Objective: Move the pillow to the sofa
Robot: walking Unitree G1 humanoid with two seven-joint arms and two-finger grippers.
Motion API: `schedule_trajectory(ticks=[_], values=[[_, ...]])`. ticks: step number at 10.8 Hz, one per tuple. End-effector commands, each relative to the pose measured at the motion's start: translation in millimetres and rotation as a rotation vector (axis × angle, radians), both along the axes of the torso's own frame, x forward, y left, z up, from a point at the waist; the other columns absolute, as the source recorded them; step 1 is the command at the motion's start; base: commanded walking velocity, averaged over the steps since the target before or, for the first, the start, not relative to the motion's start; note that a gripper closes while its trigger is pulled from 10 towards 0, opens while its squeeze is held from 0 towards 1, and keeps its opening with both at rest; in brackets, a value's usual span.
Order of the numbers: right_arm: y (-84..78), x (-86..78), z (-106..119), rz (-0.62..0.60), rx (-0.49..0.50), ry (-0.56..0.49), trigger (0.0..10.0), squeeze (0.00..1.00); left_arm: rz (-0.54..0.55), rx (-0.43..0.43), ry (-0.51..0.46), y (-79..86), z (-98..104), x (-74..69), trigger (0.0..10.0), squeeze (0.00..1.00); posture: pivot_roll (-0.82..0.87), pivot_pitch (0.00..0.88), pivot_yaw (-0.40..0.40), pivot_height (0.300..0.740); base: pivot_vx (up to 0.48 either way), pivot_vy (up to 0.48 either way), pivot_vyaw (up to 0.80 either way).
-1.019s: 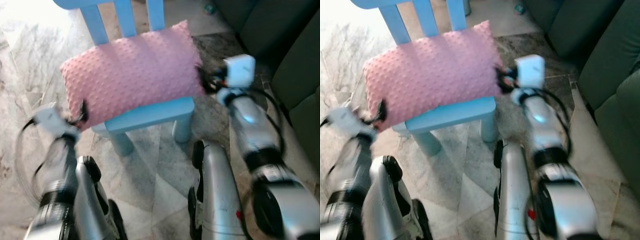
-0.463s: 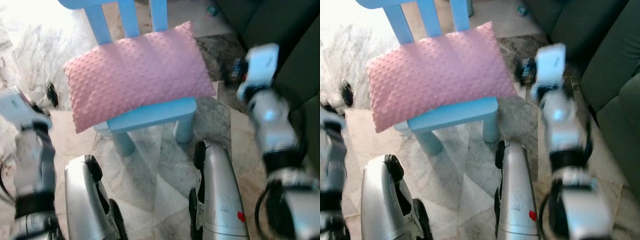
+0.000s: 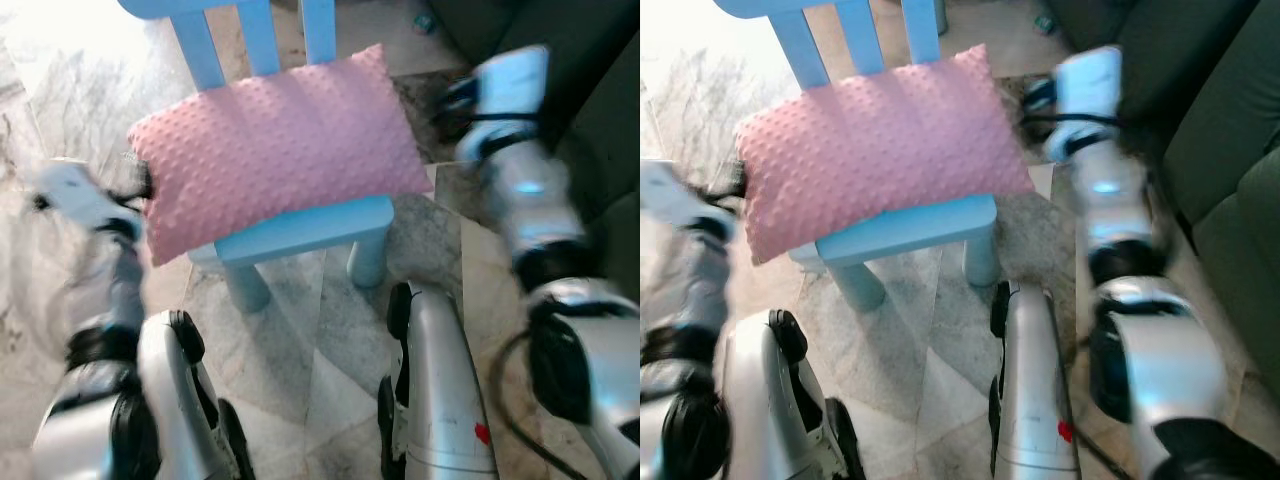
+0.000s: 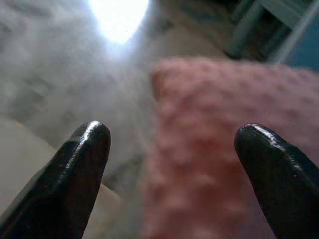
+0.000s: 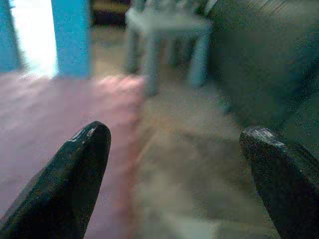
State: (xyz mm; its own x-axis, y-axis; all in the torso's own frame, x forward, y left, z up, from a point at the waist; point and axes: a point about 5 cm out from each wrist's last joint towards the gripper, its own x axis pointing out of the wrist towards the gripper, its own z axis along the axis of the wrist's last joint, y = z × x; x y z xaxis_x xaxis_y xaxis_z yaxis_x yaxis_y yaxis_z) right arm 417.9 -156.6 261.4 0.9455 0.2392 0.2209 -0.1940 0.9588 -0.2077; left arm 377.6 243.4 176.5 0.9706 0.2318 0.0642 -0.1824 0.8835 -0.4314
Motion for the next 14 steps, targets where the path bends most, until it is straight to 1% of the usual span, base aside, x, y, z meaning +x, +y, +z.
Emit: schedule_trajectory(ticks=[1,2,3,4,5,6,7,8,9,10,11,12,13,14], values=[[8.6,1.9,-9,0.043,0.011,0.075,10.0,0.00,-0.020,-0.032,0.044,1.1,-11,-0.1,10.0,0.00,-0.14,0.354,0.011,0.397,0.000,0.000,0.00],[22.2,2.5,-27,0.090,0.061,0.191,10.0,0.00,-0.063,-0.025,0.072,-5.9,-15,5.8,10.0,0.00,-0.14,0.360,0.010,0.397,0.000,0.000,0.00],[27.1,1.8,-35,0.103,0.039,0.225,10.0,0.00,-0.073,-0.027,0.080,-7.1,-16,7.6,10.0,0.00,-0.13,0.366,0.012,0.397,0.000,0.000,0.00],[31.4,0.6,-41,0.110,-0.020,0.235,10.0,0.00,-0.100,-0.025,0.099,-8.8,-18,9.1,10.0,0.00,-0.12,0.374,0.014,0.397,0.000,0.000,0.00],[32.2,0.1,-49,0.115,0.031,0.306,10.0,0.00,-0.120,-0.025,0.104,-8.9,-18,10.2,10.0,0.00,-0.12,0.380,0.014,0.397,0.000,0.000,0.00],[33.4,-0.4,-55,0.102,0.059,0.340,10.0,0.00,-0.135,-0.078,0.102,-9.2,-19,10.6,10.0,0.00,-0.12,0.382,0.013,0.397,0.000,0.000,0.00],[42.9,-2.1,-64,0.110,0.107,0.395,10.0,0.00,-0.152,-0.112,0.121,-11.2,-24,10.5,10.0,0.00,-0.11,0.388,0.007,0.397,0.000,0.000,0.00],[55.2,-4.3,-69,0.133,0.112,0.423,10.0,0.00,-0.195,-0.127,0.159,-18.3,-31,10.5,10.0,0.00,-0.10,0.395,0.003,0.397,0.000,0.000,0.00],[64.8,-6.1,-73,0.158,0.120,0.440,10.0,0.00,-0.212,-0.137,0.173,-22.3,-35,10.1,10.0,0.00,-0.10,0.395,0.003,0.397,0.000,0.000,0.00],[77.8,-9.4,-79,0.186,0.114,0.462,10.0,0.00,-0.239,-0.137,0.186,-27.7,-38,10.0,10.0,0.00,-0.10,0.402,0.002,0.397,0.000,0.000,0.00],[88.7,-13.9,-88,0.209,0.081,0.490,10.0,0.00,-0.269,-0.144,0.185,-33.6,-39,10.7,8.7,0.00,-0.10,0.407,0.002,0.397,0.000,0.000,0.00],[94.6,-16.9,-93,0.230,0.080,0.506,0.0,0.00,-0.282,-0.140,0.182,-36.5,-39,11.3,0.0,0.00,-0.10,0.409,0.000,0.397,0.000,0.000,0.00],[100.7,-19.3,-97,0.245,0.074,0.512,0.0,0.00,-0.295,-0.129,0.181,-39.5,-39,11.8,0.0,0.00,-0.10,0.409,0.000,0.397,0.000,0.000,0.00],[102.0,-19.4,-96,0.254,0.074,0.504,0.0,0.00,-0.294,-0.130,0.183,-39.6,-41,10.7,0.0,0.00,-0.10,0.414,-0.005,0.397,0.000,0.000,0.00]])
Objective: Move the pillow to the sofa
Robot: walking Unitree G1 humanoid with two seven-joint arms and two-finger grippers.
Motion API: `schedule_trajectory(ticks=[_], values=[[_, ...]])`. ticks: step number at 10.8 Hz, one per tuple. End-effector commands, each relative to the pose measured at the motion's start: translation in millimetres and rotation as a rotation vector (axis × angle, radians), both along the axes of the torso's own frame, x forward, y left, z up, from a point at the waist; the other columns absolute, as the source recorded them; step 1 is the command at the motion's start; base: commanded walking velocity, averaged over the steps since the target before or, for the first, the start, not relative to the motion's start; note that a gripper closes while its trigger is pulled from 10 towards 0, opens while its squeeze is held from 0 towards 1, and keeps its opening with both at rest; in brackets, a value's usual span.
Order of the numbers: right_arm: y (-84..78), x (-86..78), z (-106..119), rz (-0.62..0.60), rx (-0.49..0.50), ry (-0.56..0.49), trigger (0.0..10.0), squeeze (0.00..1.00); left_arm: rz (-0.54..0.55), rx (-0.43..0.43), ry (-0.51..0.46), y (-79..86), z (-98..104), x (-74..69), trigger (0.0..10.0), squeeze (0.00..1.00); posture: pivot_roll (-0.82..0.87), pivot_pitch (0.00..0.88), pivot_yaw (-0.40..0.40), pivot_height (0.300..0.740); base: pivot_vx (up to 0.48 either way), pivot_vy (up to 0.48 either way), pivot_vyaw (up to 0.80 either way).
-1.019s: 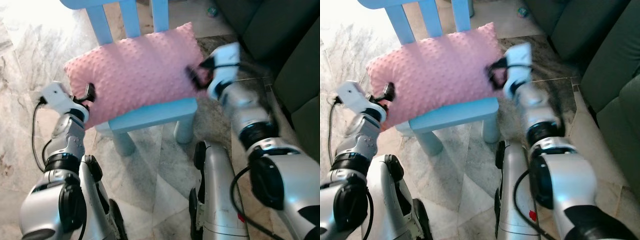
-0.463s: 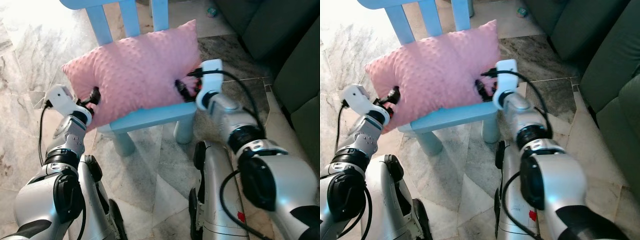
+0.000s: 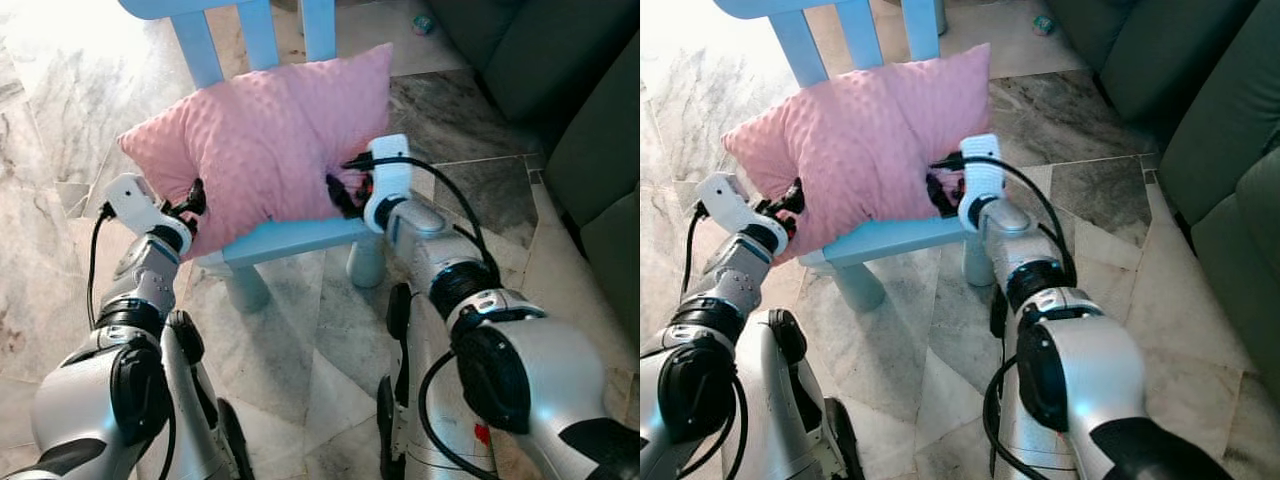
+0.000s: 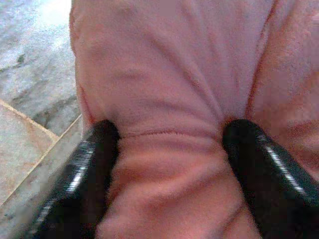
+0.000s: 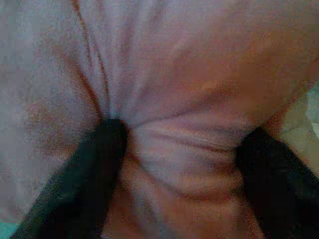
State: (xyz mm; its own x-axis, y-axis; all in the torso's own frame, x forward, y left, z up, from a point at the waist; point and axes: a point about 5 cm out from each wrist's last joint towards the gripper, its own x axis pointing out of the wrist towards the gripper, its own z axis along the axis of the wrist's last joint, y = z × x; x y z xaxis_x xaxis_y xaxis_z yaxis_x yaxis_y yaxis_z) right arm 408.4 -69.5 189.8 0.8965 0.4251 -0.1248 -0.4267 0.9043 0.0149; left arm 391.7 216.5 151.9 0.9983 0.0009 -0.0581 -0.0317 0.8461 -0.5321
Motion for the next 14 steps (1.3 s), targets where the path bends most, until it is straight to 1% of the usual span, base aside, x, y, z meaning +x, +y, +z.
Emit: schedule_trajectory(ticks=[1,4,5,8,11,14], values=[[14.8,-10.1,-24,0.065,-0.030,0.089,0.0,0.00,-0.060,0.001,0.074,-11.7,-19,-4.6,0.0,0.00,-0.10,0.414,-0.005,0.397,0.000,0.000,0.00],[9.7,-11.1,-30,0.060,-0.046,0.093,0.0,0.00,-0.059,0.004,0.070,-11.1,-21,-5.9,0.0,0.00,-0.10,0.416,-0.007,0.397,0.000,0.000,0.00],[7.3,-11.1,-31,0.048,-0.046,0.094,0.0,0.00,-0.052,0.020,0.072,-9.4,-23,-6.9,0.0,0.00,-0.10,0.416,-0.007,0.397,0.000,0.000,0.00],[5.2,-11.8,-34,0.043,-0.052,0.095,0.0,0.00,-0.039,0.031,0.074,-5.9,-26,-9.4,0.0,0.00,-0.10,0.418,-0.008,0.397,0.000,0.000,0.00],[4.9,-11.7,-34,0.032,-0.047,0.090,0.0,0.00,-0.030,0.044,0.069,-5.2,-26,-9.7,0.0,0.00,-0.10,0.419,-0.009,0.397,0.000,0.000,0.00],[0.9,-10.9,-34,0.017,-0.049,0.084,0.0,0.00,-0.006,0.060,0.063,-0.6,-27,-11.1,0.0,0.00,-0.10,0.419,-0.012,0.397,0.000,0.000,0.00]])
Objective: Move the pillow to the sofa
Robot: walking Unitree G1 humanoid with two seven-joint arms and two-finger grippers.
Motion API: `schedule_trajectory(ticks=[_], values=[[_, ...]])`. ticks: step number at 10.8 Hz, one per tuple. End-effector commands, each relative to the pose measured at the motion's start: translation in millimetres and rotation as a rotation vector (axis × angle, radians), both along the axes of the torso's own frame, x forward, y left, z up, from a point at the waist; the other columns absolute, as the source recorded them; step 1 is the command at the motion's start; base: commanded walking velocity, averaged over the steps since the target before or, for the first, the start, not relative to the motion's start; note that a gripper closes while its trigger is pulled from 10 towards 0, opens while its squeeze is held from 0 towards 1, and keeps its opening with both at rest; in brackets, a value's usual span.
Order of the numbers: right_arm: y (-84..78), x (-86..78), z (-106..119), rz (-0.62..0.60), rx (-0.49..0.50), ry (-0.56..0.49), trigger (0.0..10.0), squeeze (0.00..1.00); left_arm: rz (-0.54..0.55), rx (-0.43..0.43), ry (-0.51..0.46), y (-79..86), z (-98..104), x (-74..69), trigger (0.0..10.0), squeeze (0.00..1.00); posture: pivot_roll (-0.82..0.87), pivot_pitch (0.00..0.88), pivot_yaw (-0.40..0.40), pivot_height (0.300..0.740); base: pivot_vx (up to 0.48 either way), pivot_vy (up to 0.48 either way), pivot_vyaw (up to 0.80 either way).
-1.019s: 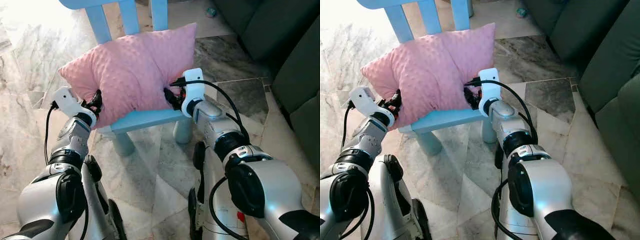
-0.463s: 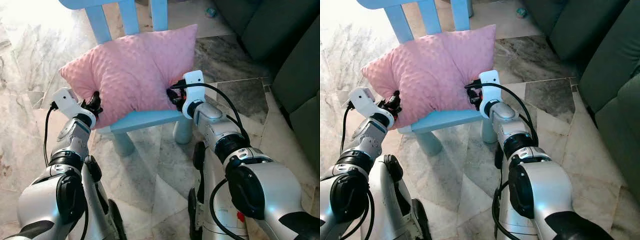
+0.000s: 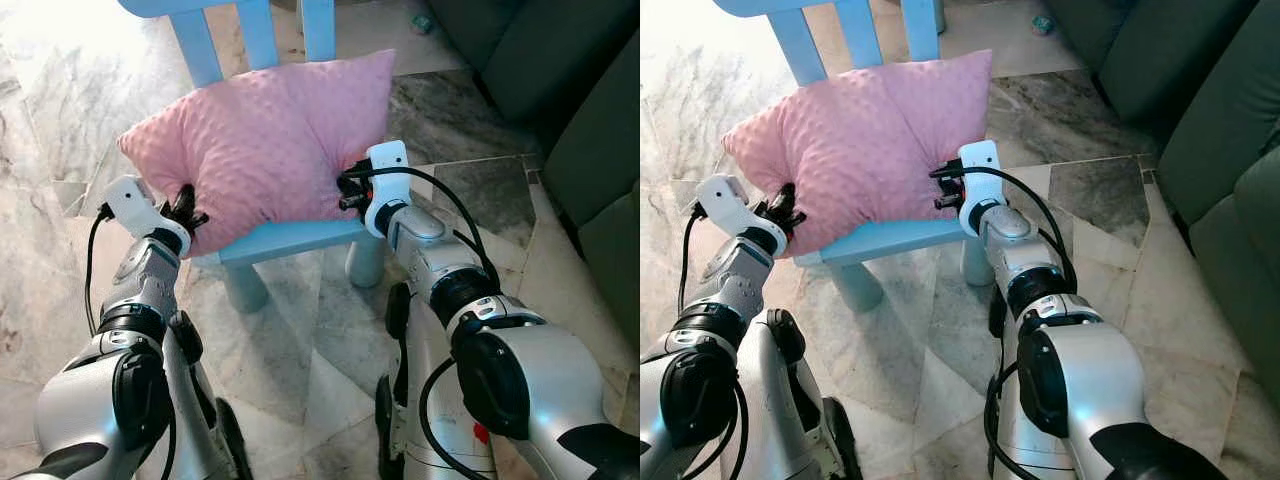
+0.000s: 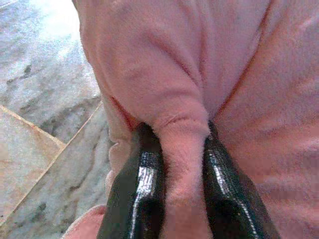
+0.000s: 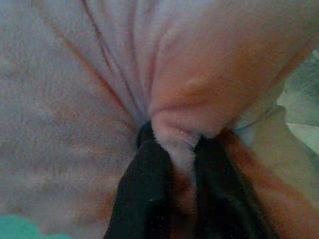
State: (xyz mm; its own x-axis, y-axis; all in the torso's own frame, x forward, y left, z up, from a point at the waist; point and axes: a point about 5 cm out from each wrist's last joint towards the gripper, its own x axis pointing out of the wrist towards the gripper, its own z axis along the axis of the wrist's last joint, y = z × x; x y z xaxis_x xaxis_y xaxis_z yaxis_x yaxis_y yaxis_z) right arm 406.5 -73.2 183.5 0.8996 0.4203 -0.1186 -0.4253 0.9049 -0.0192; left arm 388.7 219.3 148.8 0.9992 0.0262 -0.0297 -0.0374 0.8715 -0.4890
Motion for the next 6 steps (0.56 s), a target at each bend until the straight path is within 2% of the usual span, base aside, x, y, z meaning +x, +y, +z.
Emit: schedule_trajectory(ticks=[1,6], values=[[3.5,-8.6,-26.8,0.014,-0.017,0.101,0.0,0.00,-0.020,0.016,0.079,-1.9,-22.5,-8.3,0.0,0.00,-0.10,0.418,-0.011,0.397,0.000,0.000,0.00],[1.3,-5.9,-19.3,0.003,0.013,0.068,0.0,0.00,0.027,0.066,0.039,7.6,-17.2,-9.8,0.0,0.00,-0.10,0.411,-0.009,0.397,0.000,0.000,0.00]])
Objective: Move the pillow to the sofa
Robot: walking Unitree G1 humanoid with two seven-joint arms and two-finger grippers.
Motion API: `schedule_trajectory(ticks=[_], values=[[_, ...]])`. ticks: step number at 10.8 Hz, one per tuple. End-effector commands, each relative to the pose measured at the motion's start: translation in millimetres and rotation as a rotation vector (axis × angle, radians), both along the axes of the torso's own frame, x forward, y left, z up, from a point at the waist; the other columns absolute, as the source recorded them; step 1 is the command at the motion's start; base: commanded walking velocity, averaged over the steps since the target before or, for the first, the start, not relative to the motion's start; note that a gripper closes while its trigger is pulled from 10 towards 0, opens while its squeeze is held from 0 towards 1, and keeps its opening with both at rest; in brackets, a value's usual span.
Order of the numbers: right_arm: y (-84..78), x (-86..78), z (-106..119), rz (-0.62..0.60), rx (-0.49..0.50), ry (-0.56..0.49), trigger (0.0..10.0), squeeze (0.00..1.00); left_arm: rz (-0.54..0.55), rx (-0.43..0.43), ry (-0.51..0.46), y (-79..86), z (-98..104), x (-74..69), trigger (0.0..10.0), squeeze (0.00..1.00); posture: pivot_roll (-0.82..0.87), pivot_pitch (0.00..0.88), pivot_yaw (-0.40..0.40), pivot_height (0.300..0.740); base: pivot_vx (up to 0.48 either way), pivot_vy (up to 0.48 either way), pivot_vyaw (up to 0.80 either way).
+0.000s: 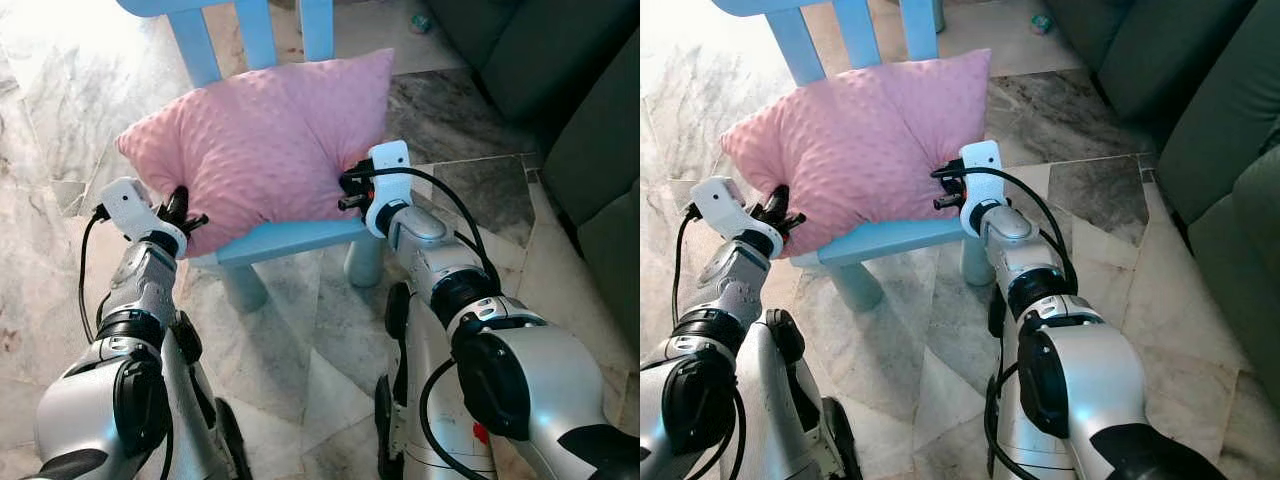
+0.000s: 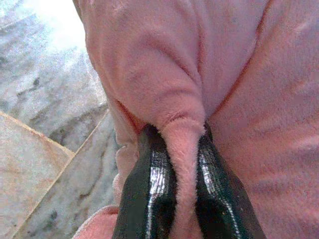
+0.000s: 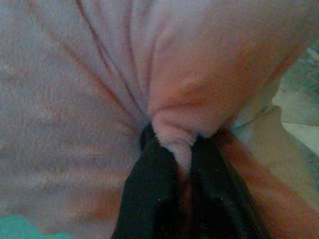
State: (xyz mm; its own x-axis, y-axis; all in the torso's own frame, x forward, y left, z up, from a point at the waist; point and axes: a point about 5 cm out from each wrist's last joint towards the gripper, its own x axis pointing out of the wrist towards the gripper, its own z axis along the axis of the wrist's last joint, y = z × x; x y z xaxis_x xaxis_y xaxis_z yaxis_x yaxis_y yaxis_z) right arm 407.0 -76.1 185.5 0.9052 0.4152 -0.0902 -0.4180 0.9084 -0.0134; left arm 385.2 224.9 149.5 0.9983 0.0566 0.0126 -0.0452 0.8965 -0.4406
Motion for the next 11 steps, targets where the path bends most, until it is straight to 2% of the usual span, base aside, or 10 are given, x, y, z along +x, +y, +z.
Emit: schedule_trajectory(ticks=[1,3,4,5,6,7,9,10,11], values=[[1.1,-3.5,-12,0.005,0.016,0.051,0.0,0.00,0.033,0.027,0.025,9.2,-9,-6.7,0.0,0.00,-0.09,0.400,-0.010,0.397,0.000,0.000,0.00],[-0.8,0.0,6,0.058,0.033,-0.038,0.0,0.00,0.127,0.104,-0.107,26.8,10,-14.7,0.0,0.00,-0.09,0.361,-0.010,0.397,0.000,0.000,0.00],[-4.6,1.6,17,0.076,0.064,-0.088,0.0,0.00,0.172,0.163,-0.197,35.6,22,-26.1,0.0,0.00,-0.09,0.329,-0.007,0.397,0.000,0.000,0.00],[-6.2,2.0,21,0.081,0.077,-0.111,0.0,0.00,0.192,0.185,-0.229,39.7,26,-31.7,0.0,0.00,-0.10,0.313,-0.004,0.397,0.000,0.000,0.00],[-13.8,2.2,29,0.080,0.108,-0.166,0.0,0.00,0.229,0.231,-0.281,47.7,31,-48.0,0.0,0.00,-0.10,0.270,0.003,0.397,0.000,0.000,0.00],[-15.4,2.0,30,0.080,0.112,-0.178,0.0,0.00,0.233,0.245,-0.291,48.8,32,-51.2,0.0,0.00,-0.10,0.270,0.003,0.397,0.000,0.000,0.00],[-24.3,-1.6,39,0.053,0.148,-0.290,0.0,0.00,0.314,0.323,-0.389,53.7,52,-76.4,0.0,0.00,-0.11,0.165,0.026,0.397,0.000,0.000,0.00],[-24.3,-1.7,41,0.047,0.156,-0.300,0.0,0.00,0.324,0.322,-0.394,53.2,54,-78.0,0.0,0.00,-0.11,0.157,0.027,0.397,0.000,0.000,0.00],[-25.4,-2.0,45,0.030,0.187,-0.321,0.0,0.00,0.336,0.318,-0.382,51.0,50,-82.1,0.0,0.00,-0.11,0.112,0.029,0.397,0.000,0.000,0.00]])
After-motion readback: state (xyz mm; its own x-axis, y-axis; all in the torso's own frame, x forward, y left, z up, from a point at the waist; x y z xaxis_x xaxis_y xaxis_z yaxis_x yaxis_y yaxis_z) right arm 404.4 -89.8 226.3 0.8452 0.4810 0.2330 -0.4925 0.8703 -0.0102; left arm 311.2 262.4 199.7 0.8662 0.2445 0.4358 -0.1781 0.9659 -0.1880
